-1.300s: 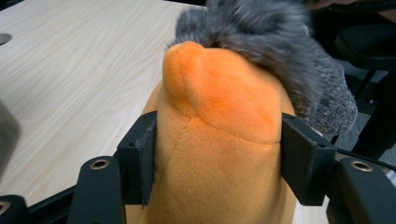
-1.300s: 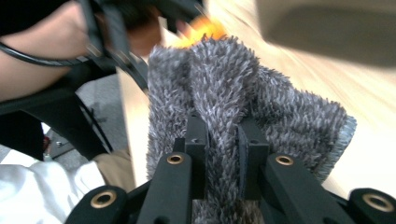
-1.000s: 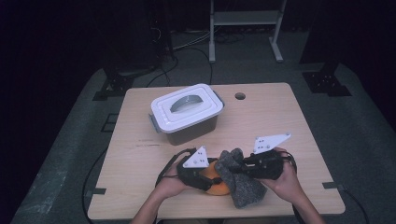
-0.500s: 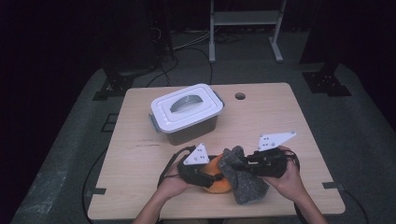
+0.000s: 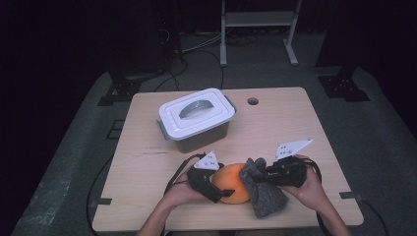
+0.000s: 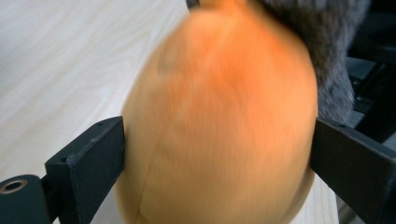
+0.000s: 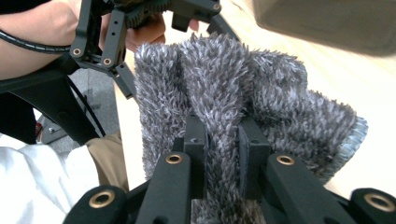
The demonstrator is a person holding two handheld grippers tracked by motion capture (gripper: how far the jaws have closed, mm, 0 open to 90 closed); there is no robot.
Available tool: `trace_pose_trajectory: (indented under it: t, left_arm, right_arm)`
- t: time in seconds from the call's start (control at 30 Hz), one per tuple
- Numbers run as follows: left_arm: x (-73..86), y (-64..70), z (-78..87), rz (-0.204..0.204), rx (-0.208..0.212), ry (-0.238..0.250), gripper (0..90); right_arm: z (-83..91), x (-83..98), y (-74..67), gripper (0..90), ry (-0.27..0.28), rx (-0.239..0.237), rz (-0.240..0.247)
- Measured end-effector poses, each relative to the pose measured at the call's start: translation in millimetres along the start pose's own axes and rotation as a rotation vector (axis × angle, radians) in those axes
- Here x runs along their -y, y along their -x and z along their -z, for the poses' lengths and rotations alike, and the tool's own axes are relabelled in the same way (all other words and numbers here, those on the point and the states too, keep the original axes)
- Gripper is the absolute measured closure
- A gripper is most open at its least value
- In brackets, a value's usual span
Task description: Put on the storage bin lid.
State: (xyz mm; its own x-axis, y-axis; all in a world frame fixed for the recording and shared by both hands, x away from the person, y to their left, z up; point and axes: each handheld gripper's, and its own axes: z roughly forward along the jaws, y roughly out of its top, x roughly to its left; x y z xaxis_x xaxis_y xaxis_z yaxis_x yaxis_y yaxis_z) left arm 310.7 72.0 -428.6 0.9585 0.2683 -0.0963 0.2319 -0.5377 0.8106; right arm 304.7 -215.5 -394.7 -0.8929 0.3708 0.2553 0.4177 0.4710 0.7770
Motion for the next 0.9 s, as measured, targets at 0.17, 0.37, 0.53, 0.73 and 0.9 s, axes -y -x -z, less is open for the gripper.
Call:
trace_pose_trajectory:
  t: [0.17, 0.37, 0.53, 0.73, 0.9]
  left_arm:
    - [-6.1, 8.0, 7.3, -0.060, -0.045, -0.004, 31.5]
    - [-19.0, 22.9, 15.8, -0.176, -0.112, -0.079, 34.3]
    - [-20.8, 26.8, 13.7, -0.201, -0.114, -0.096, 35.9]
    - [-14.6, 17.8, 11.5, -0.150, -0.068, -0.060, 24.4]
    - [-11.2, 10.1, 14.2, -0.098, -0.077, -0.043, 8.1]
  right_arm:
    - [5.9, 1.8, 3.0, 76.4, -0.005, -0.002, -0.022]
    - [19.5, -14.4, -13.2, 77.0, 0.096, 0.012, 0.025]
    - [4.3, -24.6, -25.6, 77.0, 0.065, 0.039, 0.076]
    - [-4.1, -12.7, -14.0, 77.0, 0.022, 0.005, 0.047]
    - [0.3, -4.4, -7.1, 76.8, -0.012, 0.026, 0.030]
